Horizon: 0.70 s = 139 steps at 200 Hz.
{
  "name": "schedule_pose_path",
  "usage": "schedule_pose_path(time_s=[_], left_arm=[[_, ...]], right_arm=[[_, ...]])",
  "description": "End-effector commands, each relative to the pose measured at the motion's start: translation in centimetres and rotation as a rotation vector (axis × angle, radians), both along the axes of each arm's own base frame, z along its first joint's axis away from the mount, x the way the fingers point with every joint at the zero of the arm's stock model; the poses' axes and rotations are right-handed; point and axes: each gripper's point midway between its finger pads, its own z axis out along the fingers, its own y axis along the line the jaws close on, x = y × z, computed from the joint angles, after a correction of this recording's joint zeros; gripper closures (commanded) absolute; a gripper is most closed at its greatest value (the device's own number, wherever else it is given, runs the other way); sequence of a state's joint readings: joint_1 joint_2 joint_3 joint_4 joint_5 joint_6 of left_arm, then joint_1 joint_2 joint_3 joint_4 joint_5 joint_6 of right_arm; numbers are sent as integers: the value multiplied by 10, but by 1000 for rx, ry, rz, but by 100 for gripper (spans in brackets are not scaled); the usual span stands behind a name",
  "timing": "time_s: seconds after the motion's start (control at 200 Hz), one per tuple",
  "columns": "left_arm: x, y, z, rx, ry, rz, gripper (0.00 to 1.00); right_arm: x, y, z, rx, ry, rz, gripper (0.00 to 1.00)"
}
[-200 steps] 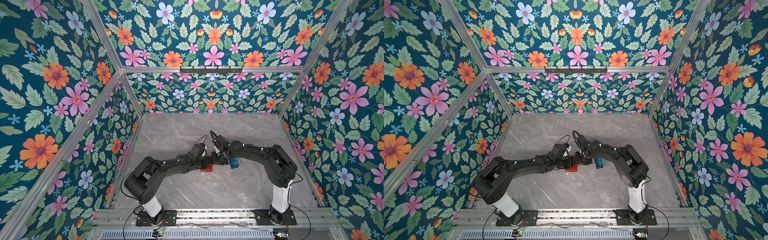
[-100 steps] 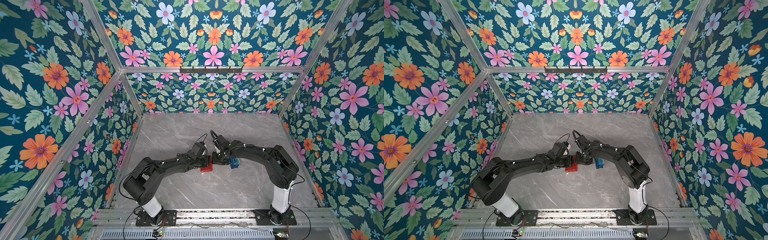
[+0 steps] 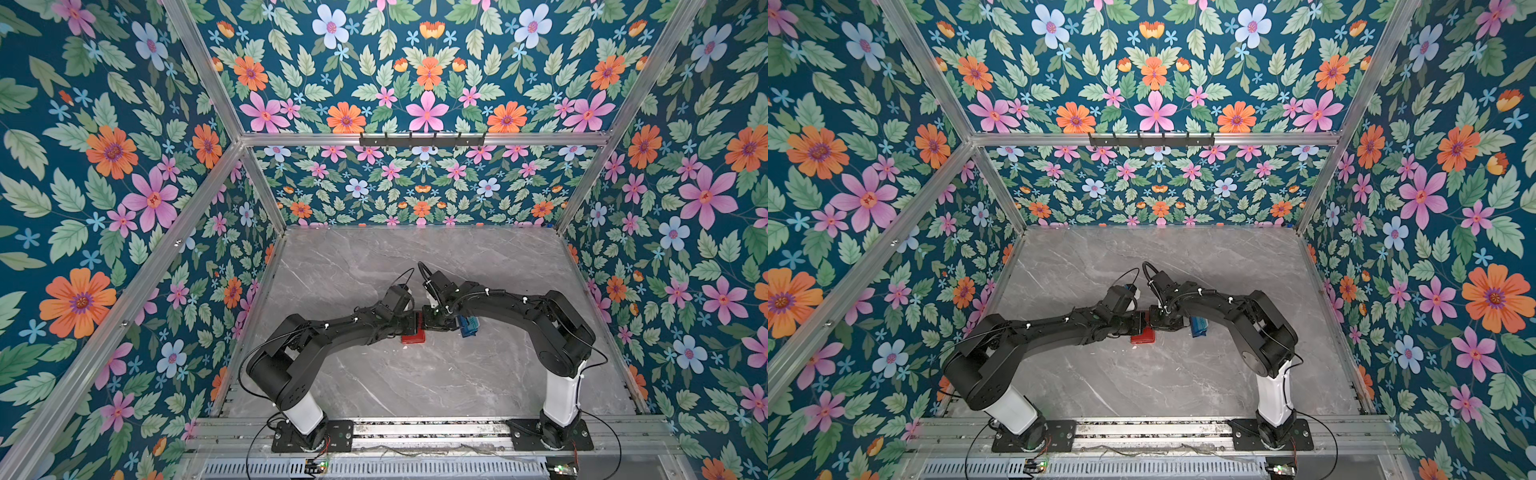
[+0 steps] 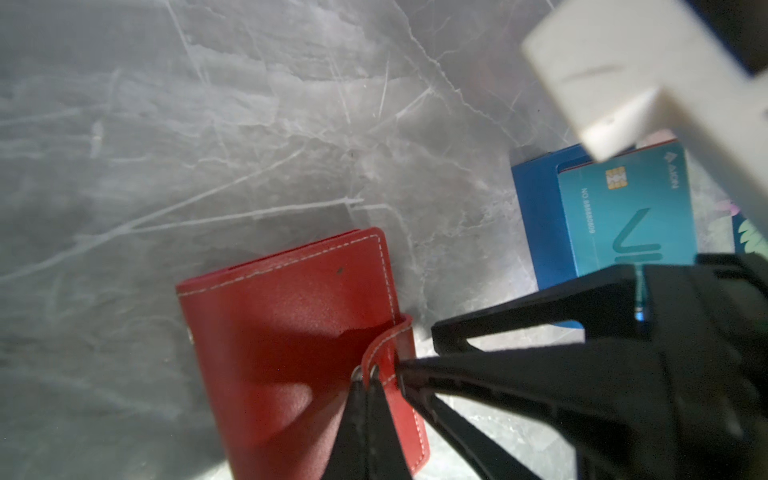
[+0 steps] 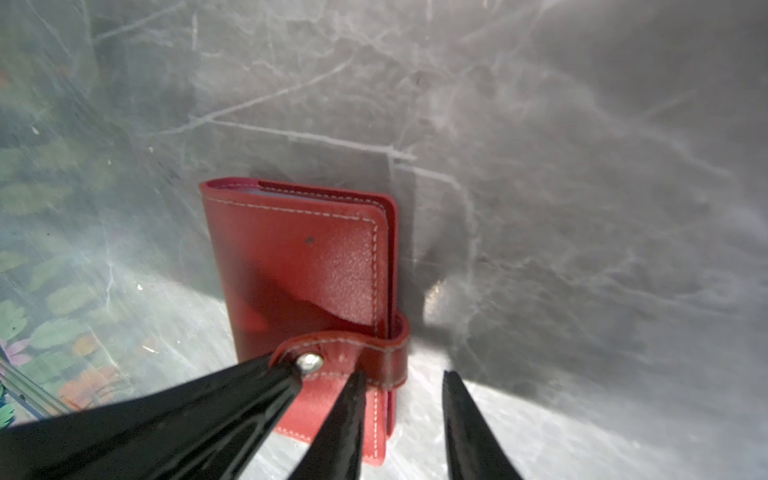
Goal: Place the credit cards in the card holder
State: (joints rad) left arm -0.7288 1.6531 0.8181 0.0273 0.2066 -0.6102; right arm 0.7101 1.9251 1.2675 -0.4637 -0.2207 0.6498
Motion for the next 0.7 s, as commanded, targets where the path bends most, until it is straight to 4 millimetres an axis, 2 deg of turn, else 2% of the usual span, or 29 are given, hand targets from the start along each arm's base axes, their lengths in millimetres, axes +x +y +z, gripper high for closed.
schedule_pose_path(time_s=[0.0, 0.3, 0.69], left_arm=[[0, 2, -5, 22, 4, 0, 100], [-3, 3, -10, 21, 28, 3, 100], [-1, 8, -5, 34, 9, 24, 100]], right_arm=[[-2, -3, -2, -25, 12, 7, 66], [-2, -5, -1, -39, 8, 5, 66], [-4, -5, -4, -52, 17, 11, 66]])
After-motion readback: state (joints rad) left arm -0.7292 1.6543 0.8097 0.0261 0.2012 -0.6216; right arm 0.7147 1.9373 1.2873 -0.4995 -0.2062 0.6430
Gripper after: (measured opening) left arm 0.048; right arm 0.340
